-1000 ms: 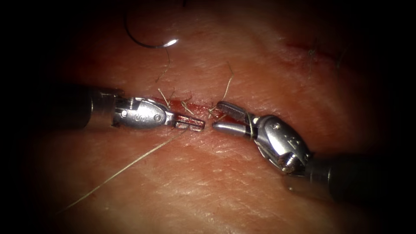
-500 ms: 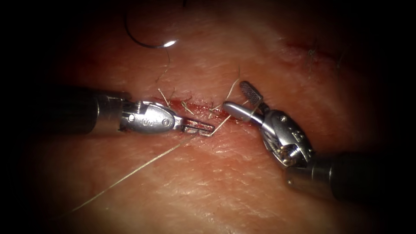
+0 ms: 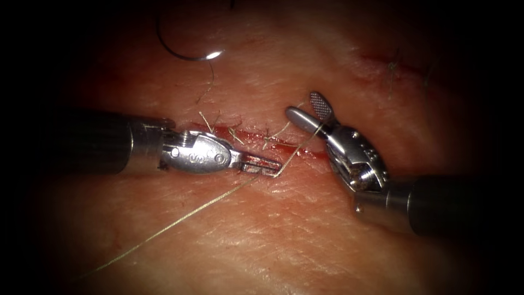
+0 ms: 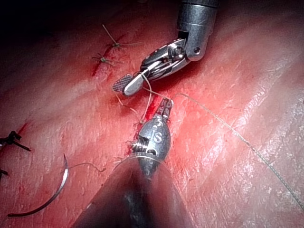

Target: Wound Closure

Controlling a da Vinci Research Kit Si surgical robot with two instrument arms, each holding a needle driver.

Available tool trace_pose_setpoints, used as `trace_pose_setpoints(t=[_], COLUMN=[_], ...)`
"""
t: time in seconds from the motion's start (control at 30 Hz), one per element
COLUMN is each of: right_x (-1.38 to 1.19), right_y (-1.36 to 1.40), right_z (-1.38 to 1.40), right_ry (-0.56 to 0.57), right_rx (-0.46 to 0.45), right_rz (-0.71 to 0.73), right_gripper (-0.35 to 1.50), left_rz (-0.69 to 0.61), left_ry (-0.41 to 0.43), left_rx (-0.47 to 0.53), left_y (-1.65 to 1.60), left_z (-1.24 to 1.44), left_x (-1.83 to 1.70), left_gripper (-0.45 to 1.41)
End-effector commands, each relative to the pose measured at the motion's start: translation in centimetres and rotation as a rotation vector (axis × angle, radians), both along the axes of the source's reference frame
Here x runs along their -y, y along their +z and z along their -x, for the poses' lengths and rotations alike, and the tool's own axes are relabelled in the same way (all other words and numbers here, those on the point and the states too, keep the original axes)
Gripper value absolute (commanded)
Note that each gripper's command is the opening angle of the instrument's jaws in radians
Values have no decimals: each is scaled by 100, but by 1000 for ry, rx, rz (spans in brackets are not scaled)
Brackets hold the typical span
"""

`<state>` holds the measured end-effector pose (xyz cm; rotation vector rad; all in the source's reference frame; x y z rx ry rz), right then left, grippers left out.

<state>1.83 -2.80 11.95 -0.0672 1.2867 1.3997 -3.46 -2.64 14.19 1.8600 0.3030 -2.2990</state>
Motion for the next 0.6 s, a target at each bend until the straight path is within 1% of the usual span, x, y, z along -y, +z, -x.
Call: trace_pose_setpoints(t=[0.03, 0.13, 0.27, 0.3, 0.37, 0.4, 0.47, 0.53, 0.57, 0.6], right_x=[-5, -13, -13, -11, -7, -5, -3, -3, -2, -1], right_y=[10, 20, 24, 25, 25, 25, 25, 24, 24, 24], right_z=[-12, -26, -35, -37, -38, -37, -36, -34, -33, -32], right_ry=[-7, -14, -29, -33, -51, -56, -66, -81, -119, -122], right_rx=[2, 25, 35, 40, 36, 41, 48, 40, 6, 1], right_rz=[3, -12, -22, -26, -28, -33, -26, -26, -15, -13], right_gripper=[123, 125, 123, 120, 106, 104, 91, 52, -35, -35], left_rz=[-2, -3, -3, -3, -3, -4, -4, -4, -4, -5], left_ry=[2, 6, 8, 9, 9, 10, 10, 10, 10, 11], left_rx=[0, 0, 1, 1, 2, 2, 2, 2, 3, 3], left_y=[5, 2, 1, 1, 1, 1, 0, 0, -1, -1], left_z=[5, 2, 0, -1, -1, -2, -2, -2, -2, -3], left_x=[3, 4, 6, 6, 6, 5, 5, 5, 5, 5], left_gripper=[-45, -45, -45, -45, -45, -45, -45, -45, -45, -45])
